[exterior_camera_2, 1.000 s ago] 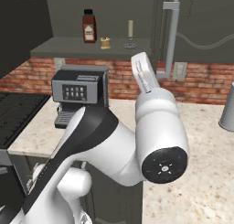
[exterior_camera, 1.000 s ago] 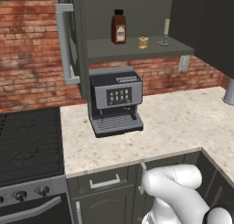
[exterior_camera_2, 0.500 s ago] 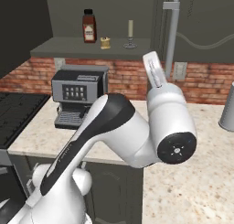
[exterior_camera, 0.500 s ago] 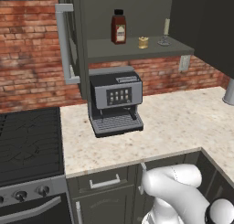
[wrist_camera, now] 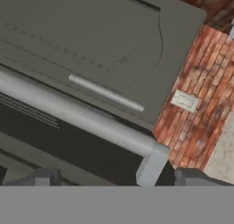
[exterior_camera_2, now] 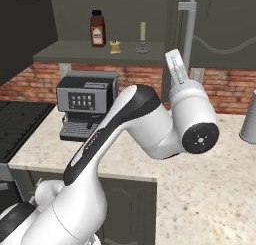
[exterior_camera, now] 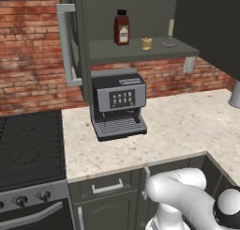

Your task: Pick the candle and candle from the dining table and place them in the open cabinet. Close the cabinet after placing the objects.

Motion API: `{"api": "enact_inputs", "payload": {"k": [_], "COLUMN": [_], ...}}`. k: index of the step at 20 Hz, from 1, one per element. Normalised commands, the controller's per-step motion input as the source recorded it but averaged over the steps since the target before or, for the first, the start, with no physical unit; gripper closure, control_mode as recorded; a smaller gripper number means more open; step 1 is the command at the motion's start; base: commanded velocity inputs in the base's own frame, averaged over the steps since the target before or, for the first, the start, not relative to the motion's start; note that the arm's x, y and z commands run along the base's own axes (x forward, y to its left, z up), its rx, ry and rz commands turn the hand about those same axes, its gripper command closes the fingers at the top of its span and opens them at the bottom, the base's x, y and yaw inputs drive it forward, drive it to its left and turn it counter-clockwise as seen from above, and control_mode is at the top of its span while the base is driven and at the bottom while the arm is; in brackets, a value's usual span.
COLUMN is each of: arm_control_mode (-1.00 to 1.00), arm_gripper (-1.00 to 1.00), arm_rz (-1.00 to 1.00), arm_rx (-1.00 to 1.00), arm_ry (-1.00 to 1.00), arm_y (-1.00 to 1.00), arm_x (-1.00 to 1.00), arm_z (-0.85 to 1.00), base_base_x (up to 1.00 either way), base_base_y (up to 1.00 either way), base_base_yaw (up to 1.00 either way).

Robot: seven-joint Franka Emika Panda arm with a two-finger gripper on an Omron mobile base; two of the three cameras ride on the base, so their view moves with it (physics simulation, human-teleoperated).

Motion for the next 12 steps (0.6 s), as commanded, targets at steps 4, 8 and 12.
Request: {"api": "enact_inputs", "payload": {"k": [4,8,12], "arm_control_mode": [-1.0,-1.0,-1.0], "arm_gripper": [-1.0,-1.0,-1.0], "arm_rz": [0.01,0.02,0.03], "arm_rx": [0.01,0.01,0.0], "arm_ry": [0.0,0.0,0.0], "arm_y": [-0.07,0.0,0.05], "arm_x": [0.46,0.35,0.26], "arm_z": [0.0,0.0,0.0], "base_base_x": [0.0,0.0,0.0], "base_base_y": [0.0,0.0,0.0], "base_base_yaw": [0.0,0.0,0.0]}}
